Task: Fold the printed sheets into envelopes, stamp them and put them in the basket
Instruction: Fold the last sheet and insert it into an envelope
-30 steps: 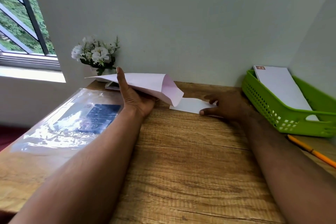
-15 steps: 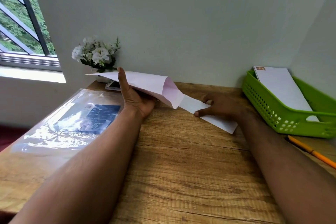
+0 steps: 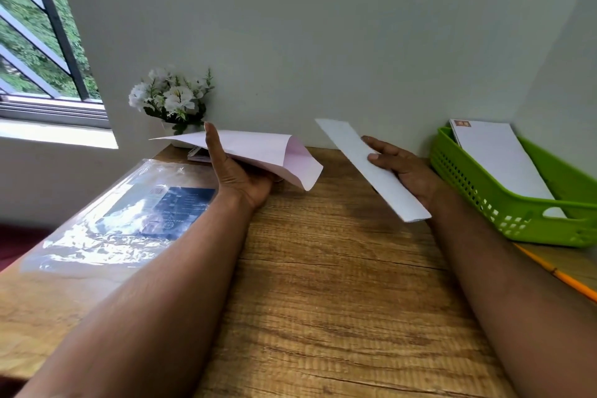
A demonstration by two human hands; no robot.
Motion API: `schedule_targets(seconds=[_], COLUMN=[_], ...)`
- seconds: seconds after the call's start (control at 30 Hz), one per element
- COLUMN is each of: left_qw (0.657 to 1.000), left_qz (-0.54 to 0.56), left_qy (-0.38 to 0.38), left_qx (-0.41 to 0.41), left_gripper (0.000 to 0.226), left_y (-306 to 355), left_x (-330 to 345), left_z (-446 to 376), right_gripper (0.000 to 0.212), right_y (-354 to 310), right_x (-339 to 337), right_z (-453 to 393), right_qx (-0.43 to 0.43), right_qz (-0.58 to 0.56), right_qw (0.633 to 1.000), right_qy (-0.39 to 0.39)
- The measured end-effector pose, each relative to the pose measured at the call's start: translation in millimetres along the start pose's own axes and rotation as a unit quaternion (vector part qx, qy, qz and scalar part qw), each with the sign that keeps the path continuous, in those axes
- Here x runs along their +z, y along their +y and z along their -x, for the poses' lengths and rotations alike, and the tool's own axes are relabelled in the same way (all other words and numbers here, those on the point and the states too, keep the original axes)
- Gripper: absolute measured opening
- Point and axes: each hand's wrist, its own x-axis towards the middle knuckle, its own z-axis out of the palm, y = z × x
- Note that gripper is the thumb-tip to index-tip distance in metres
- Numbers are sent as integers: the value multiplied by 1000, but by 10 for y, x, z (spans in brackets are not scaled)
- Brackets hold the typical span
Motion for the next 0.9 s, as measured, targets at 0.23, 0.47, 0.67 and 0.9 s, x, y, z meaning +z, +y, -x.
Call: schedule_targets(seconds=[0.23, 0.47, 0.67, 0.9], left_qw=[1000, 1000, 1000, 999], left_qz=[-3, -1, -9, -18], left_qy=[16, -24, -12, -34], left_qx=[18, -1, 20, 0], left_gripper=[76, 75, 68, 67], left_y=[33, 7, 37, -39], left_x=[13, -13, -13, -16], left_z=[4, -27, -13, -46], right_gripper=[45, 36, 17, 9], right_y=[-50, 12, 80, 71], right_x=[110, 148, 133, 160], right_z=[111, 60, -8, -105], right_qx=[63, 72, 65, 57], right_qz=[90, 78, 48, 146], right_qw=[977, 980, 990, 985], right_qy=[-182, -168, -112, -66])
